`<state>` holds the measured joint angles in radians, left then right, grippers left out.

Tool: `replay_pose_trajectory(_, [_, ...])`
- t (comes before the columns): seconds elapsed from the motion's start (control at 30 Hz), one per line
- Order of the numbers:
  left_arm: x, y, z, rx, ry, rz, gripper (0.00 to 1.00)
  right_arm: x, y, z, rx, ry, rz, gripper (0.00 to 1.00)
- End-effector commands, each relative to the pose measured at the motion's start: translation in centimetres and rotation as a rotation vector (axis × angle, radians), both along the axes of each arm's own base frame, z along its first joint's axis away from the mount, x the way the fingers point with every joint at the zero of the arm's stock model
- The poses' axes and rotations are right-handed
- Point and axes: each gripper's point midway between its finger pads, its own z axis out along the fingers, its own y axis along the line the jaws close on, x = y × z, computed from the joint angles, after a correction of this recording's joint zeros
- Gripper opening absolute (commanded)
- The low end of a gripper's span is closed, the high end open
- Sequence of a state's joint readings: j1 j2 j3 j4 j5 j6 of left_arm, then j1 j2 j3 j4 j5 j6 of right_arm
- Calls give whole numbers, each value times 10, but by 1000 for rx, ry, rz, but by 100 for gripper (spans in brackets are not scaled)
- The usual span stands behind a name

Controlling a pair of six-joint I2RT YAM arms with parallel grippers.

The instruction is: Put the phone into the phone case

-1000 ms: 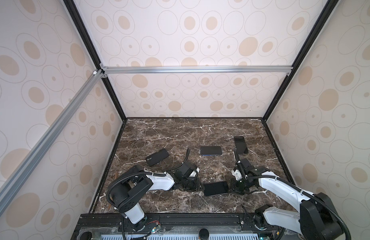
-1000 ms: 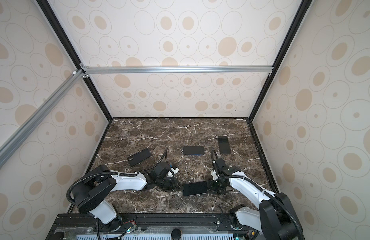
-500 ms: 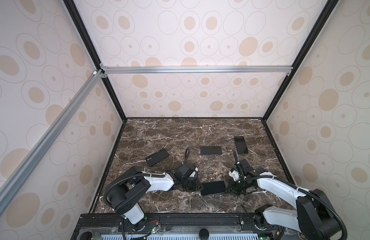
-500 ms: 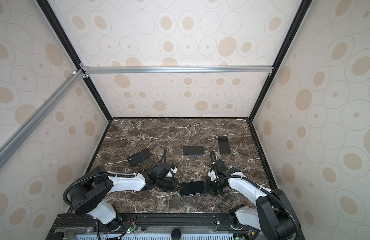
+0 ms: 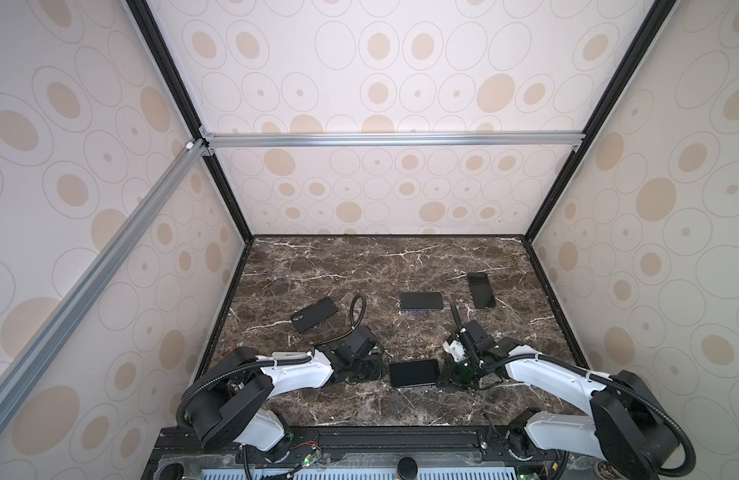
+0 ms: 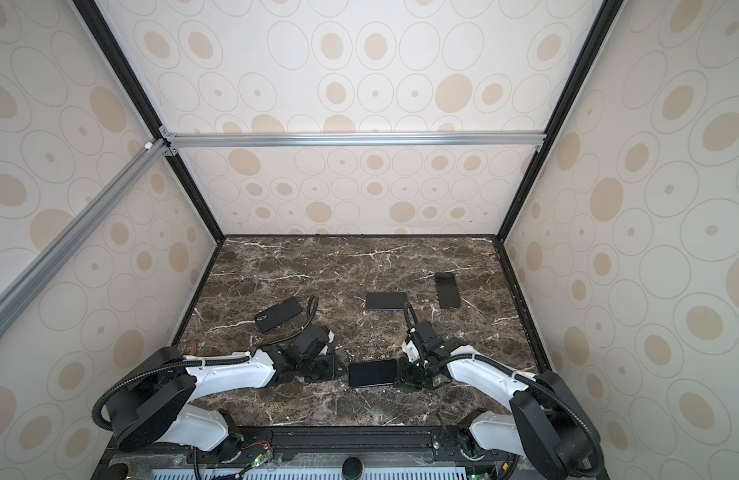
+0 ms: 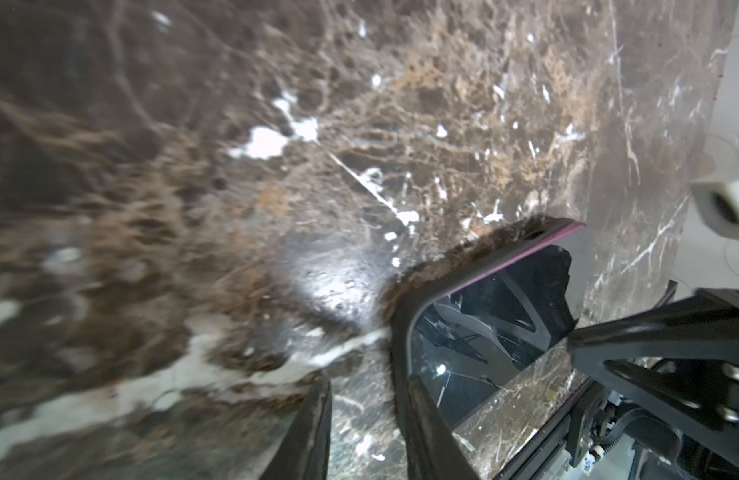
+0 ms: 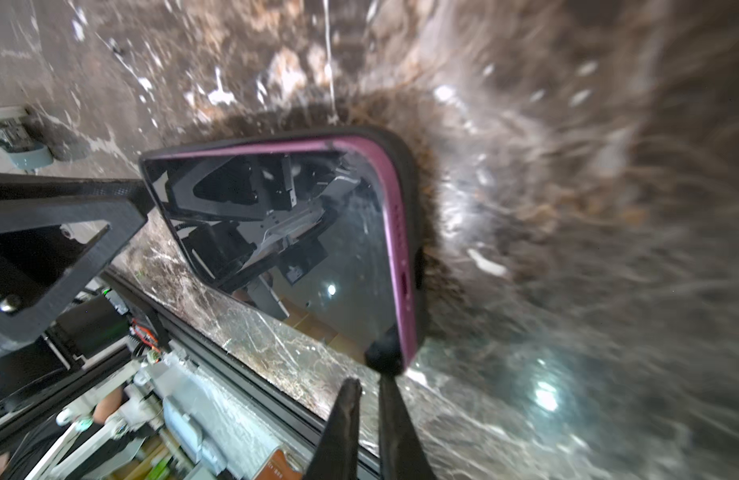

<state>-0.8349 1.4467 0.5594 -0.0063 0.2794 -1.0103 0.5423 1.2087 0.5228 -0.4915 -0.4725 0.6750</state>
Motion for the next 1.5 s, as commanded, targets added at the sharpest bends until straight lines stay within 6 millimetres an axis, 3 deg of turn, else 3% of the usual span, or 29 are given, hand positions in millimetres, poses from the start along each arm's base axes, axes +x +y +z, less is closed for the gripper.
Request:
replay_pose_trajectory(0.0, [-13, 23, -20, 90, 57, 10, 31, -1, -19, 6, -104, -28, -7, 20])
replay_pose_trajectory(0.33, [-20, -6, -19, -2, 108, -95, 29, 12, -11, -6, -93, -52, 3, 20])
replay_pose_trajectory(0.63, [-32, -7, -32, 24, 161, -125, 25, 19, -6, -13, -82, -63, 8, 17])
replay_pose_trajectory(0.87, [-37, -15, -36, 9, 194, -135, 23, -5, -3, -31, -47, 60, 27, 14])
replay_pose_trajectory(1.03, [-52, -22, -42, -11, 245, -147, 23, -19, -7, -46, -61, 132, 35, 10])
replay_pose_trajectory(1.47, [-70, -22, -56, -39, 311, -127, 21, -39, -14, -97, -168, 201, 37, 0])
